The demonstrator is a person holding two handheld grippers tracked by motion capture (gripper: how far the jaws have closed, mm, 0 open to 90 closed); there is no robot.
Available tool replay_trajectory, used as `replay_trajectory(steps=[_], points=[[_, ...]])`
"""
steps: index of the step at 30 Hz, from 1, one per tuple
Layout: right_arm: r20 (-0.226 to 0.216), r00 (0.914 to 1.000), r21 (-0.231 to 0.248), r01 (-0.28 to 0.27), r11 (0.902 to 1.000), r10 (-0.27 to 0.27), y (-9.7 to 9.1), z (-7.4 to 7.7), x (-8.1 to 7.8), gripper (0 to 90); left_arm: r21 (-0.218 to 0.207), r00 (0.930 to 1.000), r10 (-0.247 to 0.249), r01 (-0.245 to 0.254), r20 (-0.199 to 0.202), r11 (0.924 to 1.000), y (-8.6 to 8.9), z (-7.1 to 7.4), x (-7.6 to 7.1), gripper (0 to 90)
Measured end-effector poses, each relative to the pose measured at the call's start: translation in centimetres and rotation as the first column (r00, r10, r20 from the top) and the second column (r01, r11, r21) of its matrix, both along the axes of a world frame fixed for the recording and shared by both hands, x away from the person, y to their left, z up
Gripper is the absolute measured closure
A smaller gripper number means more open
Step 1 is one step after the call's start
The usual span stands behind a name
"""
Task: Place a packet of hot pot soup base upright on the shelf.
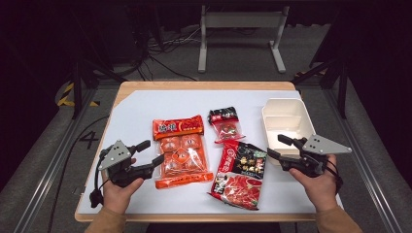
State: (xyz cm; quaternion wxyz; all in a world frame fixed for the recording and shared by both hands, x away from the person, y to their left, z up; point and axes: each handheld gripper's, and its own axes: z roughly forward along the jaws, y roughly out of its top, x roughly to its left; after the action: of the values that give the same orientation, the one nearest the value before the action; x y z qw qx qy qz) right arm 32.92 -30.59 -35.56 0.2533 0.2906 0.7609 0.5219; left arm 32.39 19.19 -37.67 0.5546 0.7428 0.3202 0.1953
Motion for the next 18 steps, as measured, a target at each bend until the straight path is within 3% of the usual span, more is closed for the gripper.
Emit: replay_trajectory(steps=[4,9,10,13,14,18], points=[[0.009,1.0,0.003,0.003,1.0,-0.003,-0.2,0.1,0.0,39.6,0.0,0.9994,-0.029,0.029,-0.021,0.9996,-0.6,0.1,0.2,35.0],[0.008,1.0,0.012,0.004,0.9999,-0.004,-0.3,0.2,0.0,39.2,0.04,0.9978,-0.054,0.055,-0.037,0.9977,-1.7,0.6,0.5,32.6],[0.01,0.9999,0.013,0.004,0.9999,-0.004,-0.3,0.2,0.0,39.2,0.071,0.9973,-0.053,0.056,-0.051,0.9959,-2.2,0.7,0.6,33.3],[0.017,0.9998,0.009,0.007,0.9999,-0.007,-0.3,0.3,0.0,39.3,0.087,0.997,-0.05,0.055,-0.059,0.9947,-2.9,0.7,0.8,36.4],[0.02,0.9998,0.008,0.008,0.9999,-0.008,-0.3,0.4,0.0,39.5,0.084,0.9949,-0.077,0.082,-0.066,0.993,-3.3,0.8,0.9,36.4],[0.022,0.9998,0.01,0.003,0.9999,-0.003,-0.5,0.7,0.0,39.9,0.084,0.991,-0.128,0.131,-0.04,0.9878,-5.4,1.2,1.3,37.4]])
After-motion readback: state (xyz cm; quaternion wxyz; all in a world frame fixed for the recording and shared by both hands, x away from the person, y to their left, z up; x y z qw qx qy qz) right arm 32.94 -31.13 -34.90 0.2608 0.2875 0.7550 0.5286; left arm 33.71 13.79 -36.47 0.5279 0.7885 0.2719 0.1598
